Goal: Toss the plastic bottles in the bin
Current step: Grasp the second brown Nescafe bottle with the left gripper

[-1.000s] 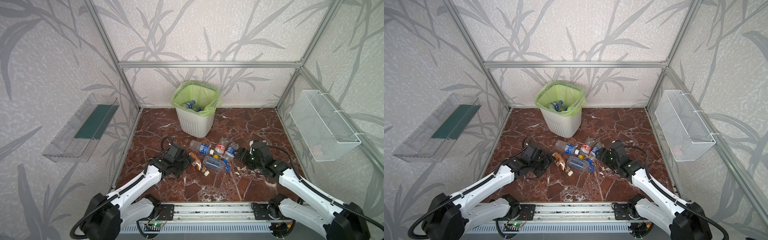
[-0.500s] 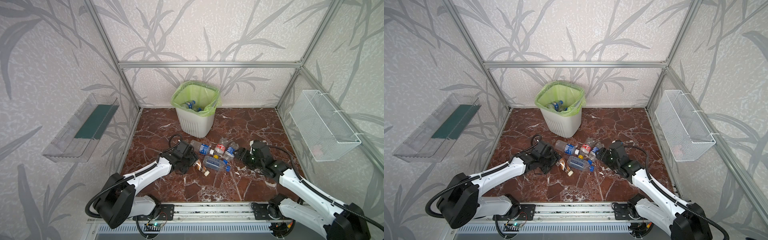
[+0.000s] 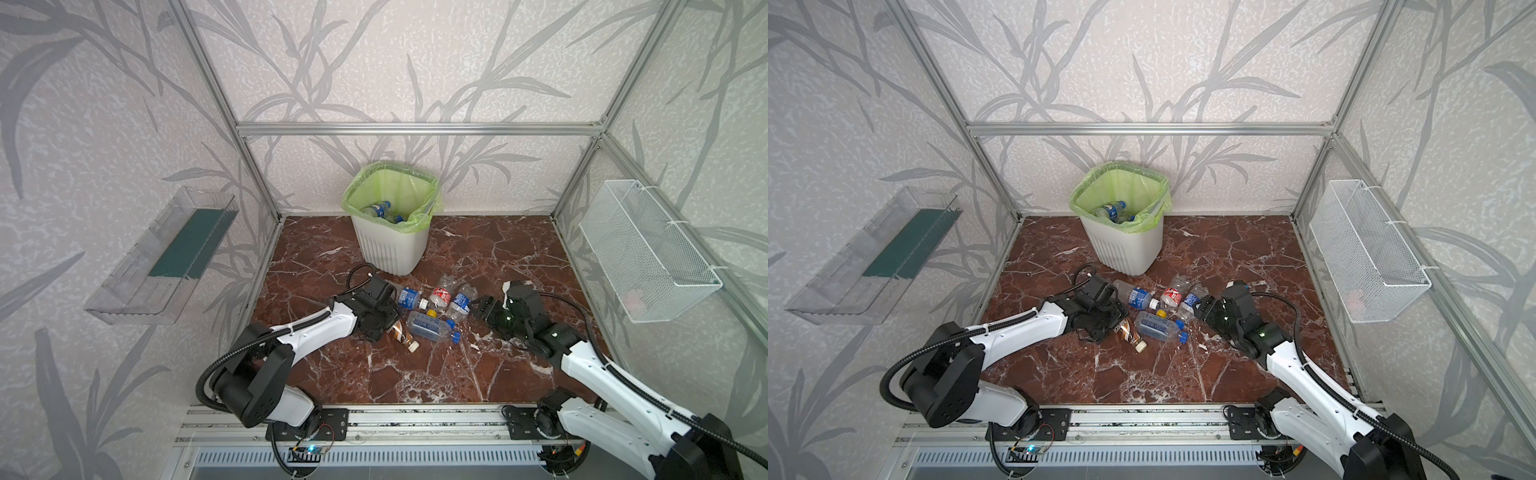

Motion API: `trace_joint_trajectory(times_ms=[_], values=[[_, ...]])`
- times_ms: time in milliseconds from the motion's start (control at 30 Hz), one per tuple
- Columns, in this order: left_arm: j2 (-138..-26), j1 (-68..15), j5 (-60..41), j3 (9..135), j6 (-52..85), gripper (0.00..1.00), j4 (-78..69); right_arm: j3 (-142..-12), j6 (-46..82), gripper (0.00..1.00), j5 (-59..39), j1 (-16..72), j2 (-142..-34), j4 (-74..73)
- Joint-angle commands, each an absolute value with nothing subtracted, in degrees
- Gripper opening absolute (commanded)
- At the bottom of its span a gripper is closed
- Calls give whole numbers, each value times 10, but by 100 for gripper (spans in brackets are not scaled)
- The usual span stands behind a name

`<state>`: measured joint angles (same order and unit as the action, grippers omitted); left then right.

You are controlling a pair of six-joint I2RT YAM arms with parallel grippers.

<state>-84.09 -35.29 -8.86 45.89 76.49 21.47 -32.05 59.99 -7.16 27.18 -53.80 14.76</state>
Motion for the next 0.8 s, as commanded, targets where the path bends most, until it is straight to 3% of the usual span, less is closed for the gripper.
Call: trace_joint_trajectory(times_ms=[0,200,433,767], values=[[-848,-356,-88,468,759,82,230,-310,599,78,-74,268,-532,145],[-854,-355,-84,468,744,79,246,-308,596,76,-78,266,-533,138],[-830,-351,-78,440,733,65,259,-303,598,76,-82,266,-536,128],[-707,-329,-59,344,731,59,319,-305,599,75,-86,266,-552,117]])
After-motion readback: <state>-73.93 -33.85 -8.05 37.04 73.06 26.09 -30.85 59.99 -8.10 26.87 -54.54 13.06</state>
